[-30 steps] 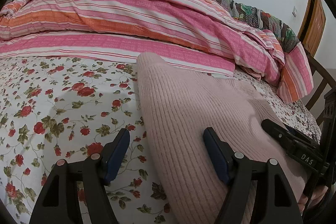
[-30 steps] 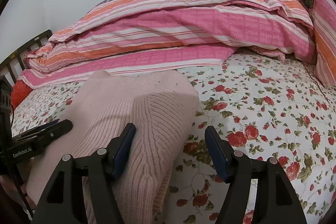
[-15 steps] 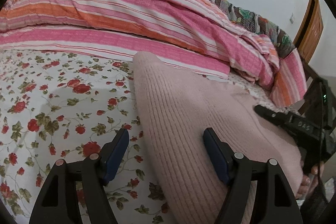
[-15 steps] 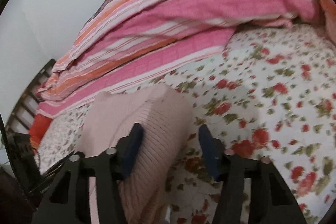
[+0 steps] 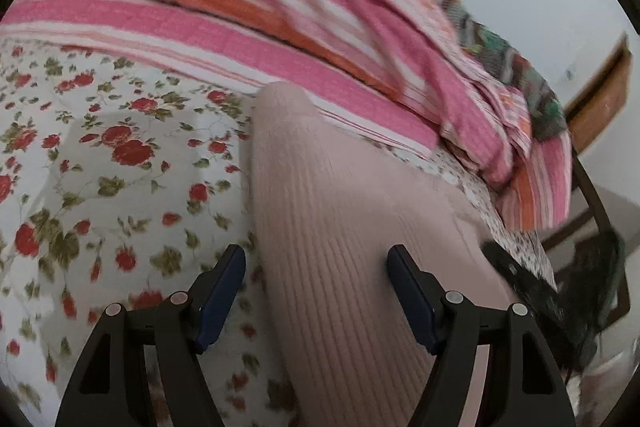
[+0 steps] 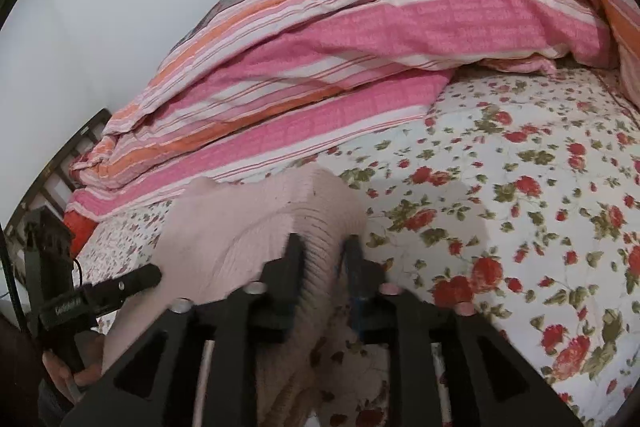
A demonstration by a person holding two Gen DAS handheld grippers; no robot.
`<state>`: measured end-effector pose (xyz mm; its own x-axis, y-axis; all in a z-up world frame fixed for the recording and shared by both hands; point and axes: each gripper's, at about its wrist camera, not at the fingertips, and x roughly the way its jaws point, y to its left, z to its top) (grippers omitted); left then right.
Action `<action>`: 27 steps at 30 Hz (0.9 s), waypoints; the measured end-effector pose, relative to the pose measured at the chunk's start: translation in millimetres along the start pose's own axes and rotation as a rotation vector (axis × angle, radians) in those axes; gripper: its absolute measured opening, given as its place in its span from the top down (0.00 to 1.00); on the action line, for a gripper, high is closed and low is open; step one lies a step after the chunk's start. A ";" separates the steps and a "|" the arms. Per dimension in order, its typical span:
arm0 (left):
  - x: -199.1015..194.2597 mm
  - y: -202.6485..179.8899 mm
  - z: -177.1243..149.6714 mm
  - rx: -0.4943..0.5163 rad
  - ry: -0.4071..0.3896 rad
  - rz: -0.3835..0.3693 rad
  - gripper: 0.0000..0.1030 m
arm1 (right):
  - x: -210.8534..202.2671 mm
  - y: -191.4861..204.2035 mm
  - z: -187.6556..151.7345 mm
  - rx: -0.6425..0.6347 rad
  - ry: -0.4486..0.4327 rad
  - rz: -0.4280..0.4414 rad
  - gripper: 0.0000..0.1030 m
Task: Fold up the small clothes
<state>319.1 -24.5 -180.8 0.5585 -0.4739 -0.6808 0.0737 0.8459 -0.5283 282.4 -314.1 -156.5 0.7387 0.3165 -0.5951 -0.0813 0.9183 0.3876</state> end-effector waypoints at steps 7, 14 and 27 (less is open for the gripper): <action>25.3 11.3 33.2 -0.081 0.010 0.012 0.47 | -3.4 -1.7 0.3 -0.009 -0.003 0.007 0.65; 40.7 7.1 60.9 -0.044 -0.033 0.076 0.65 | -5.0 4.5 0.6 -0.053 -0.007 0.000 0.65; 8.6 -33.9 33.2 0.178 -0.089 0.200 0.70 | -15.9 10.2 0.8 -0.083 0.019 0.052 0.55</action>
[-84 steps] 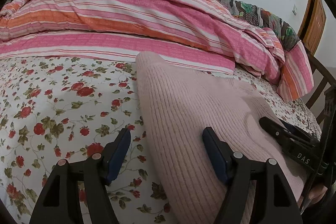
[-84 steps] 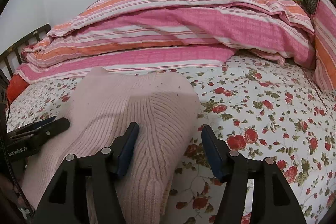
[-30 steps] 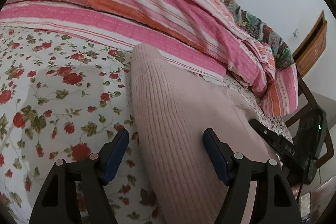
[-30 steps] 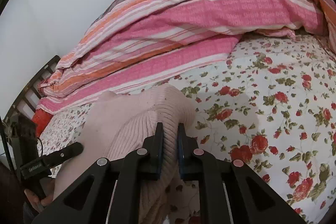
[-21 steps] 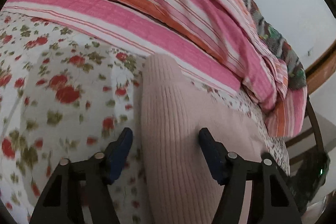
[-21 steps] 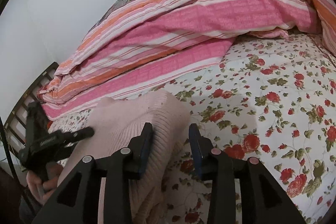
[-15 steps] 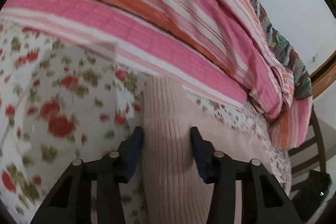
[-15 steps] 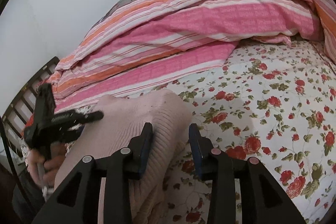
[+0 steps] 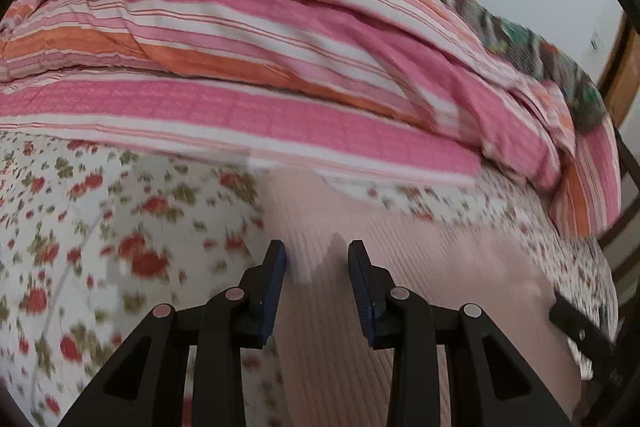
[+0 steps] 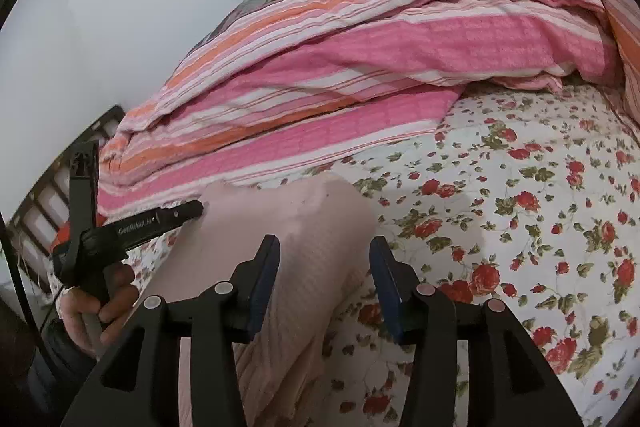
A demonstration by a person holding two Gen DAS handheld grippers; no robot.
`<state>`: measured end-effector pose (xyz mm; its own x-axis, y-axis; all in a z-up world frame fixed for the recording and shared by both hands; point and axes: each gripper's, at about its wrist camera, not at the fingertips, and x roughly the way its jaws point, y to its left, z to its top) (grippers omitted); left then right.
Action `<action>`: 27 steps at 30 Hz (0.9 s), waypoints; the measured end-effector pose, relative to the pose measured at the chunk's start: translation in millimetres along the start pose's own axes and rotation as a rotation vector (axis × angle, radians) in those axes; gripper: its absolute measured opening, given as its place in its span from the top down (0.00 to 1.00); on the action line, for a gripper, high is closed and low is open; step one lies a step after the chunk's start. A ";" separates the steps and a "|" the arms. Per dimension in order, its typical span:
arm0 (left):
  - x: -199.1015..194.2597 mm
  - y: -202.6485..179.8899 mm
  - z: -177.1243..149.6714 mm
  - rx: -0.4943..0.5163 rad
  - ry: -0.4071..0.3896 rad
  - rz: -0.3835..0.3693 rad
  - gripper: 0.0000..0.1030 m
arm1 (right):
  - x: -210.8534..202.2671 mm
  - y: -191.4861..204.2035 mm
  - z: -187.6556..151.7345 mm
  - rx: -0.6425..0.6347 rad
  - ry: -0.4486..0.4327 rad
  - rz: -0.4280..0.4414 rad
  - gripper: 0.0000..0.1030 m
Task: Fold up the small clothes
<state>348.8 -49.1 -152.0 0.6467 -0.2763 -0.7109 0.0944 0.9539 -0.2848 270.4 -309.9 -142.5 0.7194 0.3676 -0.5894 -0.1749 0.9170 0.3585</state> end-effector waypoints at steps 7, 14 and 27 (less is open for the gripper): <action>-41.9 -28.7 -50.0 0.129 -0.021 -0.016 0.42 | -13.7 4.2 -15.3 -0.020 0.076 0.096 0.54; -83.1 -34.1 -89.1 0.101 -0.069 -0.019 0.42 | -31.2 11.9 -43.9 -0.074 0.096 0.148 0.54; -94.4 -55.7 -112.9 0.127 -0.087 0.110 0.37 | -28.1 5.5 -59.1 -0.040 0.084 0.092 0.85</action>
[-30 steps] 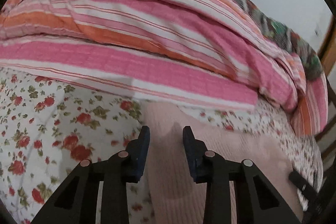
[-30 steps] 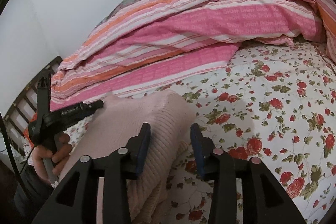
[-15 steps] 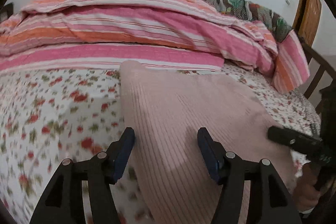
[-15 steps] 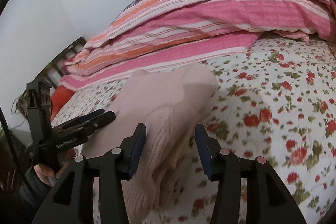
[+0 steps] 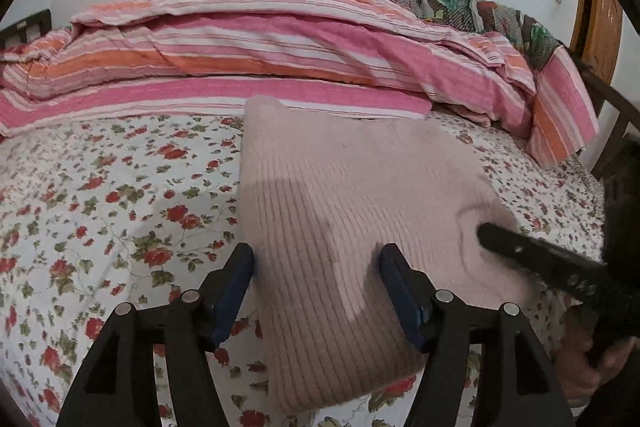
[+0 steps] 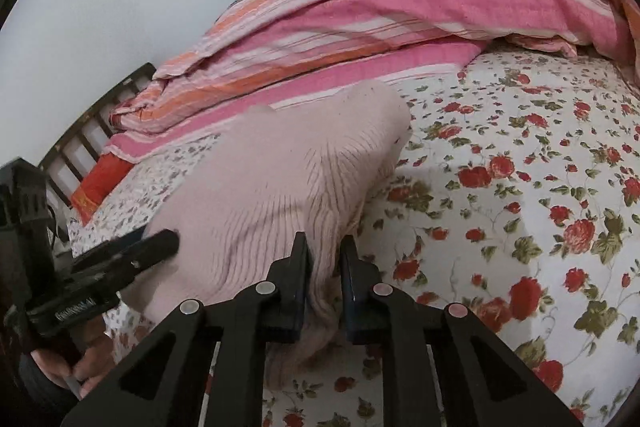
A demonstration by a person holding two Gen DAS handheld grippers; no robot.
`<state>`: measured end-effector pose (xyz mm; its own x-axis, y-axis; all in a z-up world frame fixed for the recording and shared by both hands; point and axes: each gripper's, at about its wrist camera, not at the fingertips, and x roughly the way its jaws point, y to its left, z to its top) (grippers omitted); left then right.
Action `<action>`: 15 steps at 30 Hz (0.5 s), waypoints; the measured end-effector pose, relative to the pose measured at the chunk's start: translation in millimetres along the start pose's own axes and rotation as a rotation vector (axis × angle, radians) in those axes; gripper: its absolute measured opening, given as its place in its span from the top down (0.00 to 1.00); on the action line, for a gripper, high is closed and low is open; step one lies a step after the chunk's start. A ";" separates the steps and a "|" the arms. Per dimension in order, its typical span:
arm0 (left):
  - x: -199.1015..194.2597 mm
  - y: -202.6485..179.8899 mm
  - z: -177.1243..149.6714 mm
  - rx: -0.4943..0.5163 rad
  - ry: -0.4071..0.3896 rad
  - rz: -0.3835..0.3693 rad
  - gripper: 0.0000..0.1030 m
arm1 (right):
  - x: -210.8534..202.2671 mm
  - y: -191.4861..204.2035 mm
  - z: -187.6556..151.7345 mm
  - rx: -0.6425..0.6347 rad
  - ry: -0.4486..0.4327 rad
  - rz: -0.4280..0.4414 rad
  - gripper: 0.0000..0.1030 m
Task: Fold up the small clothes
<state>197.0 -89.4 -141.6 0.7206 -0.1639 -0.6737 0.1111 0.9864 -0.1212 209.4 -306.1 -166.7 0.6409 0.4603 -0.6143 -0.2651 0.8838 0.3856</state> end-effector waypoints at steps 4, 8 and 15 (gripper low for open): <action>-0.6 -6.2 -0.4 0.023 -0.009 0.048 0.37 | -10.9 -4.1 5.4 0.035 -0.028 0.001 0.74; 1.8 -6.7 -4.0 0.020 -0.010 0.062 0.36 | -20.8 -0.5 10.5 0.009 -0.067 -0.034 0.71; 5.6 -3.6 -11.5 -0.019 -0.015 0.055 0.35 | -25.3 0.1 11.2 -0.011 -0.077 -0.062 0.69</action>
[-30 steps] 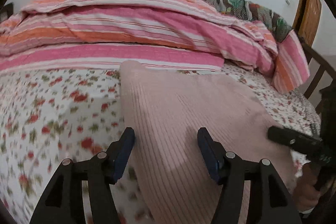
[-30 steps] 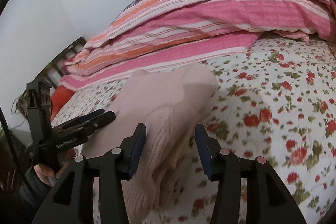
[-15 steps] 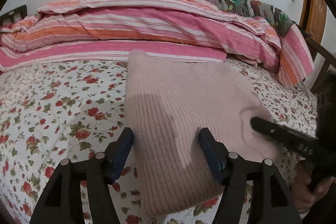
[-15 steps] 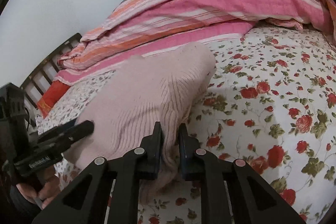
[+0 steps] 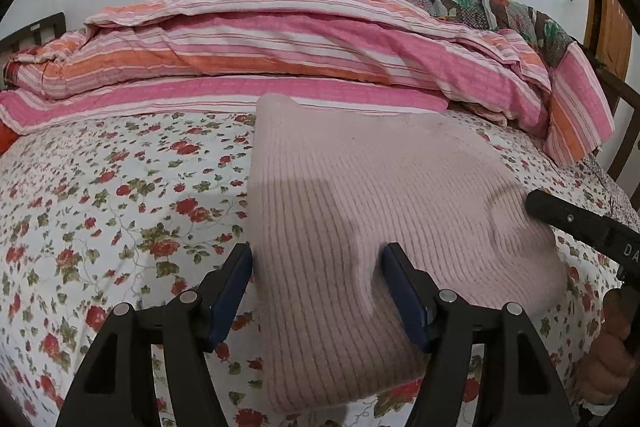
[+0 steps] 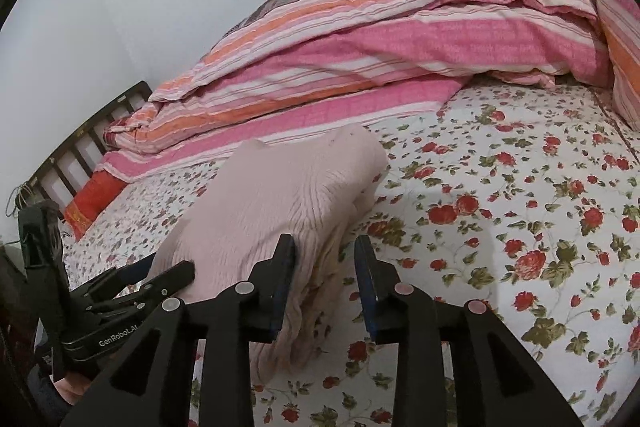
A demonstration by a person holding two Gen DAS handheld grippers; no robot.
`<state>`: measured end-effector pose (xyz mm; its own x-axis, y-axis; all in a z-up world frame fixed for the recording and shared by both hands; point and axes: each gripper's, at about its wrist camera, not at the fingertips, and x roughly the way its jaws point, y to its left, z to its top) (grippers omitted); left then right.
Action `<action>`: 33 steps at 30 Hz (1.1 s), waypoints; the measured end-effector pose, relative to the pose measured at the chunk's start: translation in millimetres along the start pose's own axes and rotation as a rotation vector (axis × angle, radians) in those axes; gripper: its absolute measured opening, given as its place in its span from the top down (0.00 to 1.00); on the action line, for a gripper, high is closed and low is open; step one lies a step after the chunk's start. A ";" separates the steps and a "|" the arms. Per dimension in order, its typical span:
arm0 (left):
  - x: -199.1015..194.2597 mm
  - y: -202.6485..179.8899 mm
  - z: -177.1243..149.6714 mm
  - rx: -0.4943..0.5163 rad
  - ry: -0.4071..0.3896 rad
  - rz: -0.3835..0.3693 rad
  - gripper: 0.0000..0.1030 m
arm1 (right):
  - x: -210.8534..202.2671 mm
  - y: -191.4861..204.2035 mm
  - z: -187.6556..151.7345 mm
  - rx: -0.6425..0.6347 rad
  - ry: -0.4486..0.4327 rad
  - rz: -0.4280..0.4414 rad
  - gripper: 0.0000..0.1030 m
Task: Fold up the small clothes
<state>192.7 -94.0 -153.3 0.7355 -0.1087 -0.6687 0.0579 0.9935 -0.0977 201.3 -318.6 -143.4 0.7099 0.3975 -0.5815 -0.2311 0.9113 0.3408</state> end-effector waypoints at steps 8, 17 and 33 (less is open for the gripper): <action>1.8 3.9 -2.1 -0.027 -0.002 -0.013 0.31 | 0.3 -1.0 0.3 -0.001 -0.001 -0.027 0.57; -1.9 13.0 7.8 -0.028 -0.031 -0.065 0.32 | -7.8 -3.6 7.5 -0.007 -0.060 -0.082 0.56; -4.7 28.0 -7.9 -0.075 0.086 -0.205 0.32 | -5.1 -13.6 -3.1 0.016 0.029 -0.239 0.60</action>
<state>185.6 -65.9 -158.7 0.6535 -0.3135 -0.6890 0.1472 0.9454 -0.2906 198.7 -332.6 -147.4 0.7234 0.1738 -0.6682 -0.0481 0.9781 0.2023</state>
